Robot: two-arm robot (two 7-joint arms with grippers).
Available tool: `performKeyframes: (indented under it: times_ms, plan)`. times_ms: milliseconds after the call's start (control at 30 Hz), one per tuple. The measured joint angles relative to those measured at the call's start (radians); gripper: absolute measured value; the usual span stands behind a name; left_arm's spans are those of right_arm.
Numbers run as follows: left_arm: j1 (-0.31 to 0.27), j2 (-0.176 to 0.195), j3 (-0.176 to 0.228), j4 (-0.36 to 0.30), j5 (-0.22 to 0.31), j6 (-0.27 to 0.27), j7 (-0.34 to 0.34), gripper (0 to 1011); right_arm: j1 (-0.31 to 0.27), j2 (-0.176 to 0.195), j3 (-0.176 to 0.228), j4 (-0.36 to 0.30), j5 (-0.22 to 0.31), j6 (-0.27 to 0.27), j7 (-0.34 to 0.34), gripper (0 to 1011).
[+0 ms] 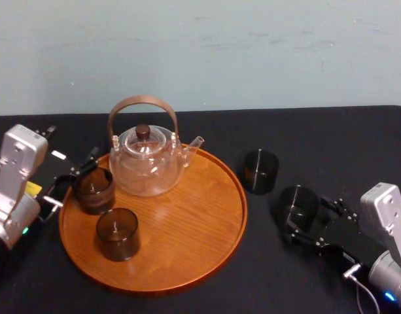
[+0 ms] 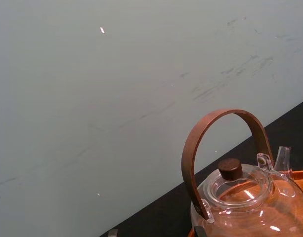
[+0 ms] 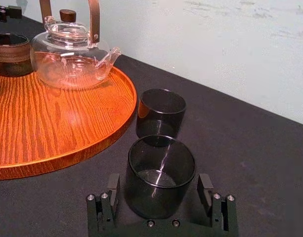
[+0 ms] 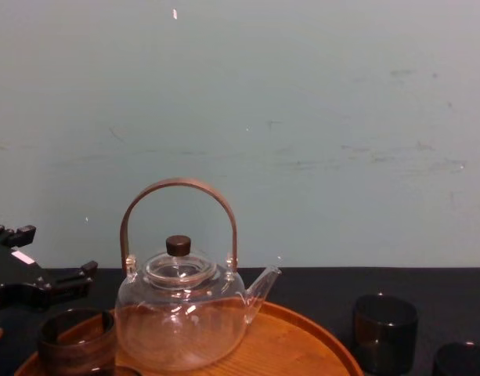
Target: Pick up the glass from the table and place it on the tray.
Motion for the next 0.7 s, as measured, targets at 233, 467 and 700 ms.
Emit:
performKeyframes:
  times_ms: [233,467,700]
  plan:
    - [0.000,0.000,0.000,0.000,0.000,0.000,0.000,1001,0.020,-0.025,0.002,0.031,-0.013,0.007,0.019,1002]
    - [0.000,0.000,0.000,0.000,0.000,0.000,0.000,1001,0.053,-0.053,0.000,0.075,-0.025,0.011,0.046,1002]
    - [0.000,0.000,0.000,0.000,0.000,0.000,0.000,1002,0.104,-0.087,-0.004,0.139,-0.044,0.012,0.074,1003]
